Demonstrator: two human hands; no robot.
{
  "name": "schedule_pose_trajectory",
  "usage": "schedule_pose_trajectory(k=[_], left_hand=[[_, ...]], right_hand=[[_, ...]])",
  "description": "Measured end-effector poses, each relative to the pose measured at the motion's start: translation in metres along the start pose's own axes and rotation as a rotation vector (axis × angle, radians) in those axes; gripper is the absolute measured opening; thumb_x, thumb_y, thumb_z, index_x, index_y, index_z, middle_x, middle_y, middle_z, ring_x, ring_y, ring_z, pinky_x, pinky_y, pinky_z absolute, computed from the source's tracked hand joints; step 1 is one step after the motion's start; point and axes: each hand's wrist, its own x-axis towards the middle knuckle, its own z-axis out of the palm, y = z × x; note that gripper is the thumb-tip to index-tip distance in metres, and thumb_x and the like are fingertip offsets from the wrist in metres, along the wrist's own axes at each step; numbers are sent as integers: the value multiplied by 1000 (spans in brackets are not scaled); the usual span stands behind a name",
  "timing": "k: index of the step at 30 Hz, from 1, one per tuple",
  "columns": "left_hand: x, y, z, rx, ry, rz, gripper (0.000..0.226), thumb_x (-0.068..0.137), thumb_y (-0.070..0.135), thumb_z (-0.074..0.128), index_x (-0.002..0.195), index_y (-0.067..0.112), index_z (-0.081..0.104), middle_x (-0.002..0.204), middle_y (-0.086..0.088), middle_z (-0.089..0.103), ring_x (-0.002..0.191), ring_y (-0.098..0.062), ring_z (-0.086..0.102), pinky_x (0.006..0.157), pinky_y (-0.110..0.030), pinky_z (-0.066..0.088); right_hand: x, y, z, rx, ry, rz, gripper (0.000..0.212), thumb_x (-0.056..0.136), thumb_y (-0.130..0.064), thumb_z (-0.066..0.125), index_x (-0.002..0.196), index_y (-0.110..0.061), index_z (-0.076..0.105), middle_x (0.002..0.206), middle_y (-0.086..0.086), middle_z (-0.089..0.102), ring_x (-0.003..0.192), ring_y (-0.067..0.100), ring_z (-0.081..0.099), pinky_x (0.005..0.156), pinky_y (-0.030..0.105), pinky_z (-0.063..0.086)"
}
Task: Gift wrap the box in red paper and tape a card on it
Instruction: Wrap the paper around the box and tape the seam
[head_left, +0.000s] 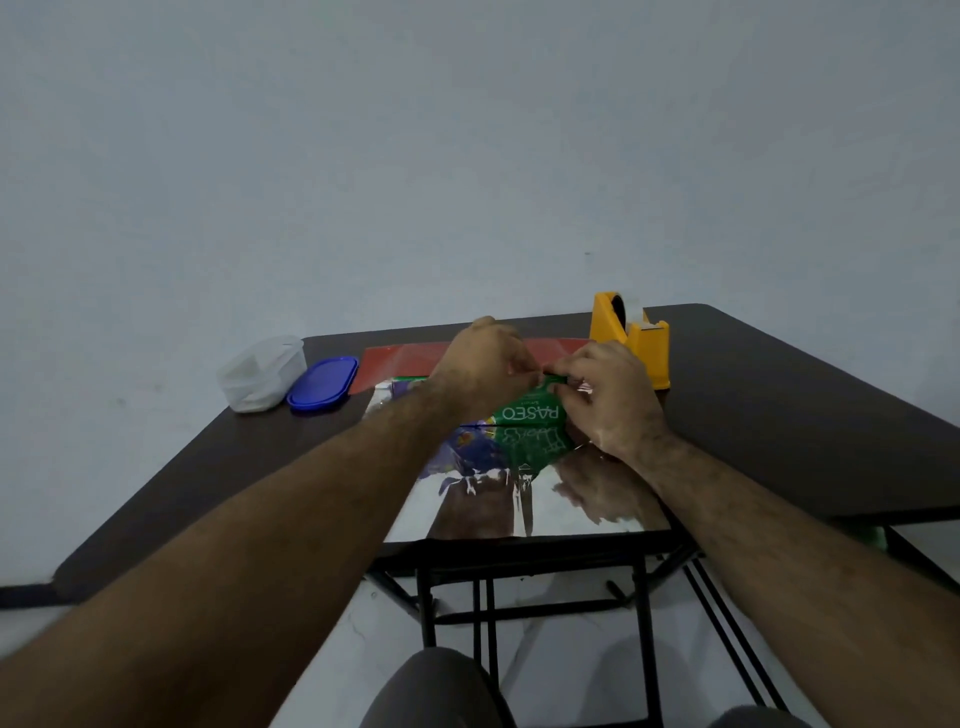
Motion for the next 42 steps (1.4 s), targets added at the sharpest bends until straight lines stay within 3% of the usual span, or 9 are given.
schedule_pose_trajectory(k=[9, 12, 16, 20, 24, 29, 32, 36, 42], left_hand=[[-4, -14, -16, -63, 114, -88, 13, 85, 29, 80, 76, 20, 81, 75, 11, 68, 82, -13, 59, 74, -28, 46], [14, 6, -16, -124, 137, -103, 11, 84, 26, 77, 77, 18, 79, 82, 4, 73, 81, -16, 65, 77, -32, 54], [54, 32, 5, -115, 6, -156, 19, 87, 39, 76, 96, 24, 83, 93, 9, 78, 93, -15, 70, 84, -31, 57], [89, 56, 37, -7, -79, -222, 29, 85, 50, 78, 98, 25, 83, 96, 6, 79, 95, -18, 72, 87, -35, 59], [117, 71, 69, 55, -157, -282, 39, 85, 55, 79, 110, 24, 75, 107, 3, 72, 108, -24, 67, 105, -47, 48], [143, 76, 86, 44, -161, -341, 44, 85, 58, 78, 109, 24, 65, 101, 2, 62, 112, -27, 65, 108, -49, 43], [149, 73, 88, -13, -159, -388, 45, 82, 62, 81, 103, 25, 67, 100, 2, 64, 109, -26, 64, 104, -48, 43], [146, 73, 89, -28, -151, -406, 44, 84, 62, 81, 107, 26, 73, 99, 3, 67, 107, -25, 64, 108, -50, 38], [143, 74, 90, -25, -166, -430, 41, 86, 59, 80, 102, 23, 70, 91, 3, 64, 104, -27, 64, 113, -56, 32]], right_hand=[[-2, -3, -5, 120, 31, 117, 37, 82, -23, 88, 118, -17, 81, 110, -1, 74, 106, 18, 63, 90, 31, 51], [6, 5, -19, 190, 203, 271, 25, 87, -24, 81, 112, -20, 83, 107, -4, 73, 101, 10, 65, 87, 17, 49], [44, 41, -43, 74, 337, 701, 26, 93, -33, 72, 113, -19, 83, 116, 5, 74, 110, 25, 68, 93, 26, 50], [75, 65, -62, -18, 24, 1121, 41, 97, -37, 68, 125, -8, 73, 124, 12, 72, 107, 32, 67, 81, 35, 57], [94, 76, -65, 207, -133, 1207, 50, 91, -22, 80, 134, -3, 64, 140, 15, 61, 125, 33, 60, 83, 38, 47], [109, 83, -71, 144, -422, 1285, 46, 90, -28, 78, 128, -7, 62, 123, 7, 58, 71, 21, 43, 58, 36, 38], [113, 87, -71, 184, -421, 1385, 24, 91, -28, 77, 106, -16, 63, 100, 1, 52, 71, 18, 38, 63, 34, 39], [117, 78, -70, 293, -335, 1446, 6, 93, -19, 69, 98, -16, 66, 107, 1, 57, 77, 21, 41, 72, 36, 41], [120, 59, -87, 359, -233, 1452, 13, 91, -20, 60, 79, -24, 59, 104, -4, 54, 77, 19, 35, 64, 32, 31]])
